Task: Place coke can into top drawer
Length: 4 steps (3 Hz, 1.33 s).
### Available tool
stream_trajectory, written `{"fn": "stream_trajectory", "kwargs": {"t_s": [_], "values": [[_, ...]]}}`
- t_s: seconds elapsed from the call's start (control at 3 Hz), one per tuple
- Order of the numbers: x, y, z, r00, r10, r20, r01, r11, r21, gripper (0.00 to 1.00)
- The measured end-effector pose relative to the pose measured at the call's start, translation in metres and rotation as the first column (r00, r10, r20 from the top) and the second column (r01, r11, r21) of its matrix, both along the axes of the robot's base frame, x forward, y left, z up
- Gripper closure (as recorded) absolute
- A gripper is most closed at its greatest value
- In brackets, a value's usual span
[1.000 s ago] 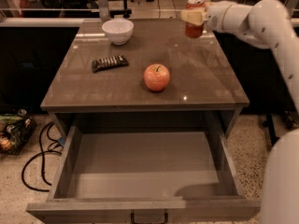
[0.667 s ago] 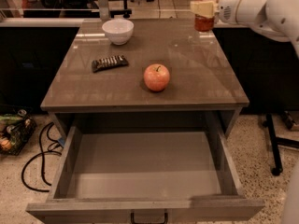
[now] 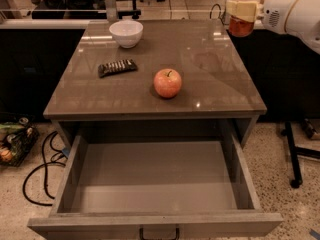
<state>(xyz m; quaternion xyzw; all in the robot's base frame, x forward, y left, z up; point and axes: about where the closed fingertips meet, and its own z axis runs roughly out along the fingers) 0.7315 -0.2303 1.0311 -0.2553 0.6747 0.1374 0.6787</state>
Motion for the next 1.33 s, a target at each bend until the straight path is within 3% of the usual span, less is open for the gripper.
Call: {"fn": "stream_trajectory", "kwargs": {"t_s": [0.67, 1.33], "values": [[-0.112, 0.013, -0.036, 0.9985, 0.053, 0.013, -0.053, 0.999, 0.002, 1.00], [-0.186, 0.001, -0.096, 0.9943, 0.103, -0.026, -0.104, 0.994, -0.030, 1.00]]}}
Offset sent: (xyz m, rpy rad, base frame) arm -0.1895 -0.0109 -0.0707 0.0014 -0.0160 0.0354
